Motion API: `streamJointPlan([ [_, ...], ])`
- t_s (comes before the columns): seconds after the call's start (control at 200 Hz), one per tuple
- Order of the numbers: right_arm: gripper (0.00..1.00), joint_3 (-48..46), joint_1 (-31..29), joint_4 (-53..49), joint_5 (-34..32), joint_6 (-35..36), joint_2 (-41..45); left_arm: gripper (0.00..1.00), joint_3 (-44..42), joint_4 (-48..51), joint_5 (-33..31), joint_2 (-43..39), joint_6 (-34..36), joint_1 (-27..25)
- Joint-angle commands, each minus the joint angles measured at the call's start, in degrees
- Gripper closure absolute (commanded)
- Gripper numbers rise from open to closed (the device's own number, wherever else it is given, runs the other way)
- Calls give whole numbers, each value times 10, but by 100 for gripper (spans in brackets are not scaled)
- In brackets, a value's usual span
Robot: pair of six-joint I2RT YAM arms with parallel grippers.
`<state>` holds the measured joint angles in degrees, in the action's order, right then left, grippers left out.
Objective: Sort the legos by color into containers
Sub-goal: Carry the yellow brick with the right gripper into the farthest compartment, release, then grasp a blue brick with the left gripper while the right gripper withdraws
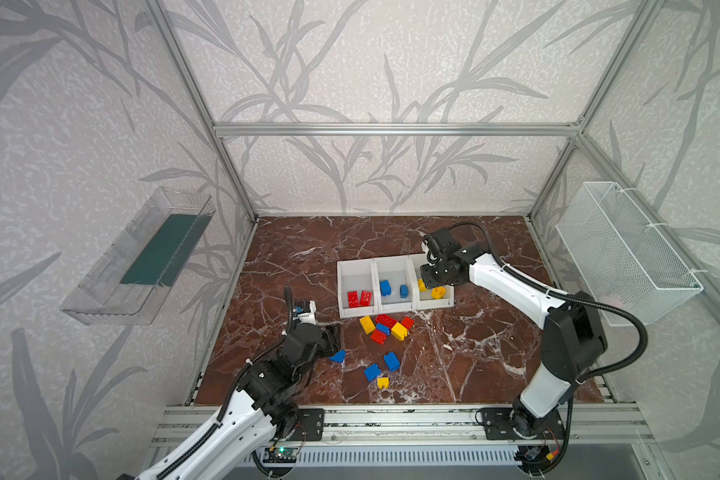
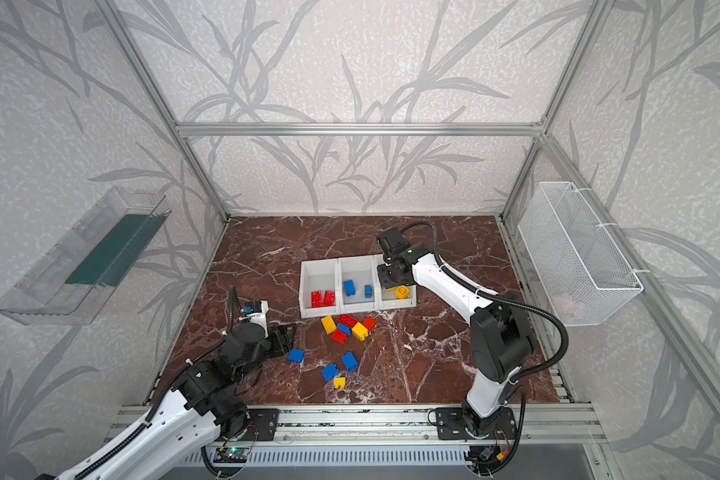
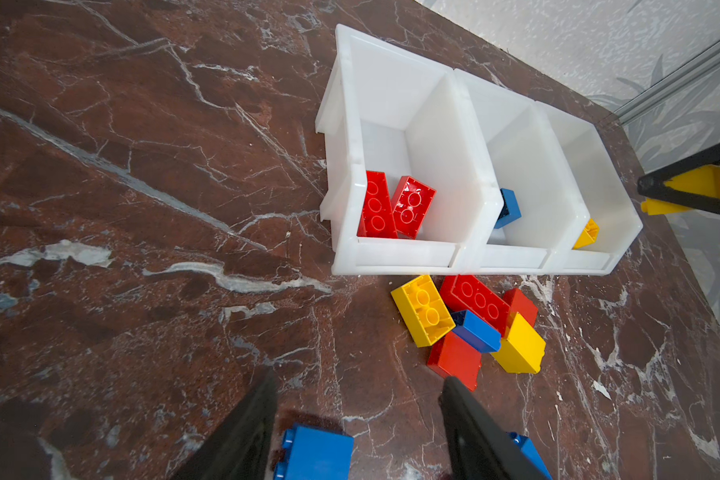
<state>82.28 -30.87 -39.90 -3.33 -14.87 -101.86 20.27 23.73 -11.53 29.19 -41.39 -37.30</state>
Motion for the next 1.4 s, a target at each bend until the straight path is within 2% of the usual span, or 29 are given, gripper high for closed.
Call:
streamJointPlan([
  [0.0,73,41,11,-17,19,26,-34,34,-9,14,-10,-9,-15,2],
  [0.275,72,91,19,-28,21,30,-92,34,-12,26,-9,-32,-14,2],
  [0.475,46,100,22,-34,18,28,-98,34,-18,43,-5,-56,-21,2],
  [0.59,41,104,21,-39,16,28,-90,34,-17,50,-5,-59,-20,2],
  [0.975,39,52,21,-35,36,26,8,35,-17,58,2,-46,-20,2],
  [1.395,38,-104,19,-7,64,-6,147,34,1,46,33,83,6,1],
])
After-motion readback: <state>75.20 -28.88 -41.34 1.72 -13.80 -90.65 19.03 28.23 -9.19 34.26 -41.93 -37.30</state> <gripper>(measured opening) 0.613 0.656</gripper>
